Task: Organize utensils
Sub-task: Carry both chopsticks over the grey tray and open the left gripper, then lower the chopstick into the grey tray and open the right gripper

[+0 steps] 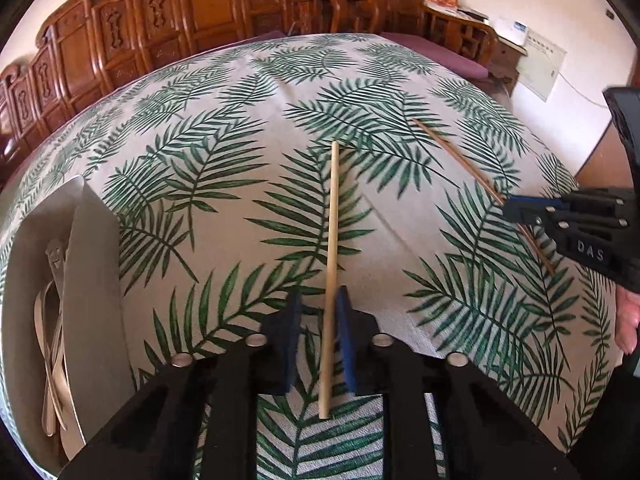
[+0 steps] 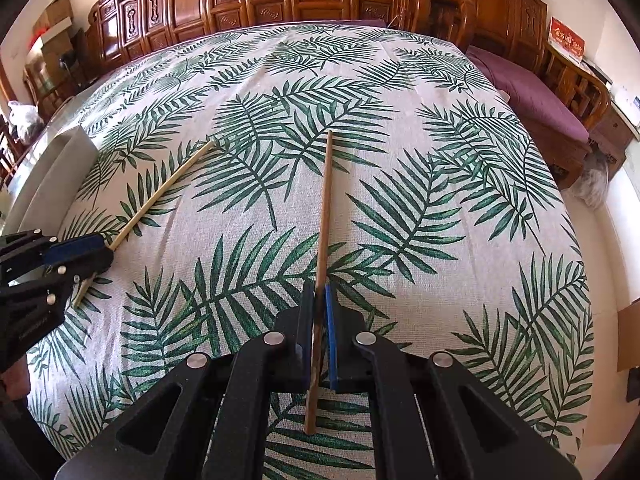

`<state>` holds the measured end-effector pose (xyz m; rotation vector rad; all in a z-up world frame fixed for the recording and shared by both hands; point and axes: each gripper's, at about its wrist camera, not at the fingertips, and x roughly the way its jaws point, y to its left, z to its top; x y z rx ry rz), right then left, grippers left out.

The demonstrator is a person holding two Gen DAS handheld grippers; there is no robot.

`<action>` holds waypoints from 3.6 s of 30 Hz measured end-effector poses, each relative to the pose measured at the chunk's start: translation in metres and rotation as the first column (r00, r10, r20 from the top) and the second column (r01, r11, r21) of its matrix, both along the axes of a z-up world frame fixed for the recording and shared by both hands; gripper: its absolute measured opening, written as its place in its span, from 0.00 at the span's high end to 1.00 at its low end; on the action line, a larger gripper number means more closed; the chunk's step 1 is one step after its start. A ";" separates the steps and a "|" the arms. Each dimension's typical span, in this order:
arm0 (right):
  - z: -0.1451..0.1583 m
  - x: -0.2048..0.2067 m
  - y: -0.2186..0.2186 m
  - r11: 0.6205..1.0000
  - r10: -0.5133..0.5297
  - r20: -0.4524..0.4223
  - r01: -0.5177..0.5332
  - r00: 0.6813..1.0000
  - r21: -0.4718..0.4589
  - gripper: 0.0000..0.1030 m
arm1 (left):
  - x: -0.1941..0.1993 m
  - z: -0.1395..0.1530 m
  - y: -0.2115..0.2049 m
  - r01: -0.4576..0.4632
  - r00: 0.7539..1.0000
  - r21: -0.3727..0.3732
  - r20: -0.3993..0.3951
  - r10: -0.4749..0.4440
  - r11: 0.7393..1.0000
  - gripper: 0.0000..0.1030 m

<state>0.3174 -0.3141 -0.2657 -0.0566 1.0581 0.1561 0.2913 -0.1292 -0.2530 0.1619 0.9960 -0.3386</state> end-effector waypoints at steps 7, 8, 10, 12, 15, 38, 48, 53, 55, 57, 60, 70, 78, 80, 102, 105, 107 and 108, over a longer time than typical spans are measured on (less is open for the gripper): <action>0.001 0.000 -0.001 1.000 0.007 -0.002 -0.007 1.000 0.019 0.94 | -0.002 0.005 0.008 -0.008 1.000 -0.017 -0.003 0.008 1.000 0.96; 0.002 -0.001 0.000 1.000 0.012 0.000 -0.012 1.000 0.020 0.94 | -0.004 0.008 0.010 -0.007 1.000 -0.018 0.004 0.007 1.000 0.96; 0.005 -0.003 0.005 1.000 0.022 0.012 -0.023 1.000 0.020 0.94 | -0.008 0.015 0.014 -0.008 1.000 -0.029 0.013 0.009 1.000 0.96; 0.009 -0.005 0.008 0.999 0.028 0.023 -0.029 0.999 0.036 0.94 | -0.011 0.022 0.017 -0.011 1.000 -0.036 0.022 0.012 0.999 0.96; 0.015 -0.009 0.015 0.998 0.045 0.037 -0.047 0.998 0.048 0.94 | -0.017 0.034 0.022 -0.009 0.999 -0.044 0.039 0.010 0.999 0.96; 0.066 -0.048 0.116 0.954 0.270 0.169 -0.287 0.948 0.090 0.94 | -0.043 0.087 0.127 -0.163 0.979 -0.110 0.102 0.175 0.980 0.96; 0.080 -0.056 0.155 0.929 0.334 0.193 -0.357 0.923 0.101 0.94 | -0.034 0.078 0.173 -0.224 0.971 -0.090 0.062 0.230 0.970 0.96; 0.084 -0.057 0.169 0.922 0.349 0.203 -0.374 0.915 0.099 0.94 | -0.029 0.066 0.189 -0.246 0.969 -0.087 0.014 0.249 0.965 0.96; 0.085 -0.056 0.175 0.920 0.354 0.204 -0.379 0.913 0.100 0.94 | -0.027 0.061 0.191 -0.242 0.970 -0.079 -0.004 0.243 0.967 0.96; 0.085 -0.055 0.180 0.918 0.359 0.202 -0.384 0.911 0.102 0.94 | -0.025 0.055 0.194 -0.242 0.970 -0.081 -0.018 0.241 0.967 0.96; 0.085 -0.055 0.188 0.914 0.367 0.198 -0.392 0.909 0.106 0.94 | -0.019 0.046 0.199 -0.255 0.966 -0.085 -0.051 0.252 0.963 0.96; 0.084 -0.047 0.220 0.904 0.382 0.191 -0.409 0.904 0.128 0.94 | -0.017 0.045 0.206 -0.277 0.961 -0.097 -0.051 0.273 0.956 0.96; 0.083 -0.041 0.242 0.896 0.391 0.182 -0.419 0.902 0.149 0.94 | -0.024 0.068 0.214 -0.282 0.958 -0.114 0.017 0.286 0.953 0.81; 0.082 -0.040 0.246 0.894 0.394 0.180 -0.422 0.901 0.152 0.94 | -0.025 0.074 0.219 -0.290 0.955 -0.116 0.034 0.296 0.950 0.78; 0.054 -0.010 0.292 0.889 0.378 0.108 -0.393 0.920 0.235 0.94 | -0.027 0.097 0.279 -0.438 0.883 -0.145 0.117 0.455 0.887 0.09; 0.046 -0.011 0.296 0.894 0.377 0.090 -0.387 0.922 0.226 0.94 | -0.028 0.098 0.284 -0.451 0.874 -0.158 0.119 0.470 0.879 0.09; 0.041 -0.011 0.297 0.896 0.373 0.078 -0.381 0.924 0.229 0.94 | -0.029 0.099 0.285 -0.455 0.872 -0.157 0.123 0.474 0.877 0.09; 0.038 -0.011 0.298 0.899 0.368 0.070 -0.374 0.927 0.229 0.94 | -0.029 0.099 0.285 -0.455 0.872 -0.157 0.123 0.474 0.877 0.09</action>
